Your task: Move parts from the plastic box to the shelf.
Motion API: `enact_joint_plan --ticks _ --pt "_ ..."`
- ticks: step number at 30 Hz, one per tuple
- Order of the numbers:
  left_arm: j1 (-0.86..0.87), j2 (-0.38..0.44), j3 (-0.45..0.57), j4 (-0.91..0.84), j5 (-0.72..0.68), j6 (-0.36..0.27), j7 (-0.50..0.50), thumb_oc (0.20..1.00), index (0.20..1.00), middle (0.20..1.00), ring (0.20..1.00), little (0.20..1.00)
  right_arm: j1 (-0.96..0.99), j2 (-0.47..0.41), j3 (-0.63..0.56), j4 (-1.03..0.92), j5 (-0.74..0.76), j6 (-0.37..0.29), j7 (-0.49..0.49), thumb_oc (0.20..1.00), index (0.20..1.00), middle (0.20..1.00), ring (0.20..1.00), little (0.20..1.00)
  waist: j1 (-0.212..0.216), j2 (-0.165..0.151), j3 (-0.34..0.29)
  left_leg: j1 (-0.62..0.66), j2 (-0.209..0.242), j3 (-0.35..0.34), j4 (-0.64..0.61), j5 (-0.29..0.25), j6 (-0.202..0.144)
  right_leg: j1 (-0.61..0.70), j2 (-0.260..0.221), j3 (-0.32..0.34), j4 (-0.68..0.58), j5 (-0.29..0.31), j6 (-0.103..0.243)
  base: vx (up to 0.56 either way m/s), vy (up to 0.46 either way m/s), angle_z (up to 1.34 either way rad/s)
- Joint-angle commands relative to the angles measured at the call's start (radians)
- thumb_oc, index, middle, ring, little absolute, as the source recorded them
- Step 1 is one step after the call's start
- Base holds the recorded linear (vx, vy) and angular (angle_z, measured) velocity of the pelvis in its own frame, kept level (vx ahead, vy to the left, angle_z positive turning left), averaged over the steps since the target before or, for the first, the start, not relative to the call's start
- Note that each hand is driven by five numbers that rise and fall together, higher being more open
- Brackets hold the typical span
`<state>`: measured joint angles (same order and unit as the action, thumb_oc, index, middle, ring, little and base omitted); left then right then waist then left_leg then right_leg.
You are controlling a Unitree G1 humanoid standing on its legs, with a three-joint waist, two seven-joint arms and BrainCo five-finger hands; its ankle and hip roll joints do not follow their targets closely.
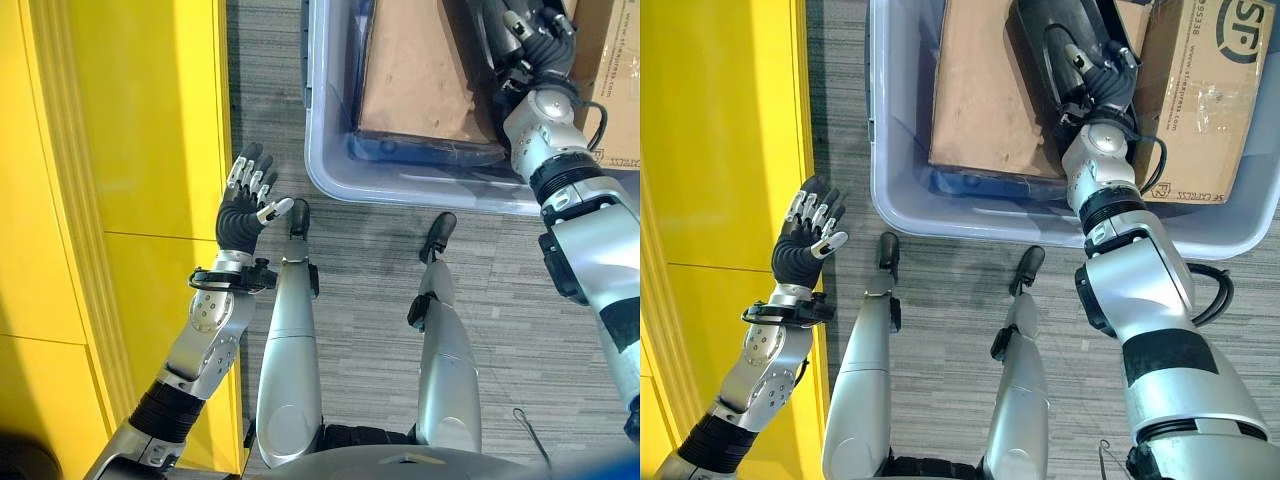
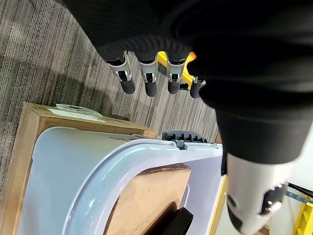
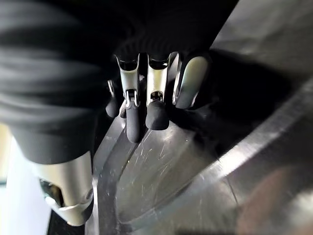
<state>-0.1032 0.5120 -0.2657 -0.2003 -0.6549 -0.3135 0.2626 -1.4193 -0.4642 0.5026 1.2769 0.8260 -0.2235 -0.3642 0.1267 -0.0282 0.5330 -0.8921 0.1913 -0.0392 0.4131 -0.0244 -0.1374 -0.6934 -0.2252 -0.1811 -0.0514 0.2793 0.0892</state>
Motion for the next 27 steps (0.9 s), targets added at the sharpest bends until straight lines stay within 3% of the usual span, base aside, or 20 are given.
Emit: enact_joint_plan --ticks 1,12,20,27 --pt "0.008 0.011 -0.023 -0.108 0.038 -0.065 0.03 1.0 1.0 1.0 1.0 1.0 0.007 0.035 0.088 -0.048 -0.208 0.044 0.02 1.0 1.0 1.0 1.0 1.0 0.034 0.047 -0.013 0.045 -0.029 0.036 -0.149 0.022 0.053 0.034 -0.05 0.022 0.219 -0.239 0.073 0.0 0.0 0.0" --pt "-0.002 0.014 0.005 -0.099 0.076 -0.083 0.06 1.0 1.0 1.0 1.0 1.0 0.046 0.067 0.222 -0.16 -0.504 0.063 0.017 1.0 1.0 1.0 1.0 1.0 0.03 0.022 -0.013 0.013 -0.033 0.024 -0.133 0.016 0.054 0.028 -0.048 0.003 0.217 -0.236 0.076 0.0 0.001 0.01" --pt "0.012 0.027 0.019 -0.099 0.085 -0.09 0.059 1.0 1.0 1.0 1.0 1.0 0.047 0.048 0.275 -0.155 -0.638 0.079 0.02 1.0 1.0 1.0 1.0 1.0 0.037 0.012 -0.013 0.004 -0.036 0.01 -0.142 0.021 0.054 0.037 -0.047 -0.016 0.205 -0.232 0.08 -0.01 -0.001 0.07" --pt "0.019 0.037 0.033 -0.101 0.103 -0.096 0.05 1.0 1.0 1.0 1.0 1.0 0.024 -0.02 0.381 -0.105 -0.844 0.11 0.035 1.0 1.0 1.0 1.0 1.0 0.05 0.009 -0.013 -0.008 -0.04 -0.003 -0.14 0.022 0.054 0.043 -0.046 -0.028 0.203 -0.234 0.082 0.0 0.0 0.01"
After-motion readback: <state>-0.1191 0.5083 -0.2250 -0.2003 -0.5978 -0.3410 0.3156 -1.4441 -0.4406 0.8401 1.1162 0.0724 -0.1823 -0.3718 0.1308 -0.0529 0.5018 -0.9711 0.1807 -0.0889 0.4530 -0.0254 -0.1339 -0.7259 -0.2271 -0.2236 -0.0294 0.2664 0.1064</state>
